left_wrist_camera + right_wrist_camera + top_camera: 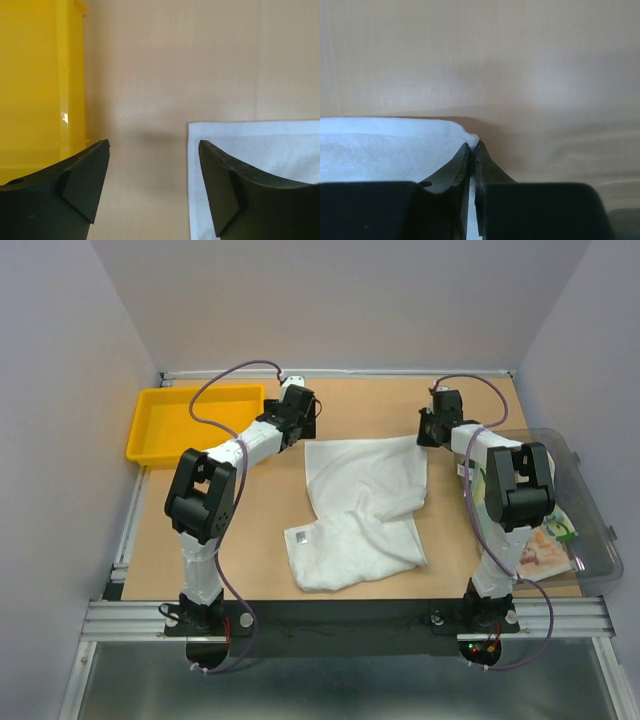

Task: Fold and stack the towels
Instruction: Flatten out the crumpled towel

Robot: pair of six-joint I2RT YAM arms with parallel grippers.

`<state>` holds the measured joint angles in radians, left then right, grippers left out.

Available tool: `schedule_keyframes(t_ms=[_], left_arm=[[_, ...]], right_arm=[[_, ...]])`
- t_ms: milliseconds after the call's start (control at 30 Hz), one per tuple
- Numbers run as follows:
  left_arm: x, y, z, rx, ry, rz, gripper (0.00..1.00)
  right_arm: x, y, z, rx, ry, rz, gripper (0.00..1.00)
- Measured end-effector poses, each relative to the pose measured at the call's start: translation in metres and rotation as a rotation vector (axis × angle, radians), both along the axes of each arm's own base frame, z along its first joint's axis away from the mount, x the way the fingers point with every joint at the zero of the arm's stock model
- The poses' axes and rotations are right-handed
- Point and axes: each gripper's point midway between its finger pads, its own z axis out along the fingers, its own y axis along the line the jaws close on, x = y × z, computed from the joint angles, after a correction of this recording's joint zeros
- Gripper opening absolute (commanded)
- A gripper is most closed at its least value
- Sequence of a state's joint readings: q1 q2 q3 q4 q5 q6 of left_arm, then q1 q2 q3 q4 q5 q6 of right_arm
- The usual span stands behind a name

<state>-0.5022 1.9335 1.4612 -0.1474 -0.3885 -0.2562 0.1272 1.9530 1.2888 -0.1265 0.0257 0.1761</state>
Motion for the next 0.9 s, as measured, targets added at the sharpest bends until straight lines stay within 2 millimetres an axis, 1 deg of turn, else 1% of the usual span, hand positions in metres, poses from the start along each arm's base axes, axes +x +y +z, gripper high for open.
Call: schedule_keyframes(t_ms=[33, 67, 167, 233, 300, 400, 500, 533, 667, 733, 800, 900], left_arm=[[0.002, 0.002, -0.003, 0.0, 0.006, 0.003, 0.94], [0.004, 0.003, -0.007, -0.005, 0.015, 0.003, 0.95], [0.005, 0.006, -0.01, -0.022, 0.028, -0.004, 0.95], [0.006, 0.001, -0.01, -0.047, 0.03, -0.021, 0.95], [0.005, -0.005, -0.011, -0.068, 0.036, -0.038, 0.95], [0.006, -0.014, -0.016, -0.101, 0.042, -0.064, 0.95], [0.006, -0.022, -0.032, -0.114, 0.07, -0.085, 0.95], [0.005, -0.023, -0.04, -0.113, 0.086, -0.089, 0.95], [-0.001, -0.025, -0.071, -0.104, 0.152, -0.1, 0.95], [-0.001, -0.025, -0.079, -0.097, 0.165, -0.1, 0.95], [-0.001, -0.027, -0.079, -0.108, 0.167, -0.105, 0.95], [-0.002, -0.029, -0.079, -0.114, 0.17, -0.111, 0.95]], right_arm=[[0.001, -0.003, 0.002, 0.0, -0.003, -0.003, 0.3], [0.003, -0.004, 0.003, -0.009, -0.007, 0.006, 0.38], [0.004, -0.004, 0.005, -0.023, -0.013, 0.024, 0.4], [0.005, -0.005, 0.006, -0.036, -0.015, 0.038, 0.46], [0.006, -0.006, 0.008, -0.053, -0.018, 0.051, 0.49], [0.015, -0.008, 0.012, -0.078, -0.029, 0.058, 0.5], [0.025, -0.01, 0.012, -0.097, -0.037, 0.061, 0.5], [0.028, -0.01, 0.011, -0.1, -0.039, 0.063, 0.5], [0.034, -0.009, 0.001, -0.106, -0.022, 0.072, 0.51], [0.03, -0.009, -0.008, -0.109, 0.005, 0.076, 0.51], [0.026, -0.009, -0.015, -0.108, 0.03, 0.08, 0.51], [0.025, -0.008, -0.016, -0.104, 0.037, 0.083, 0.51]])
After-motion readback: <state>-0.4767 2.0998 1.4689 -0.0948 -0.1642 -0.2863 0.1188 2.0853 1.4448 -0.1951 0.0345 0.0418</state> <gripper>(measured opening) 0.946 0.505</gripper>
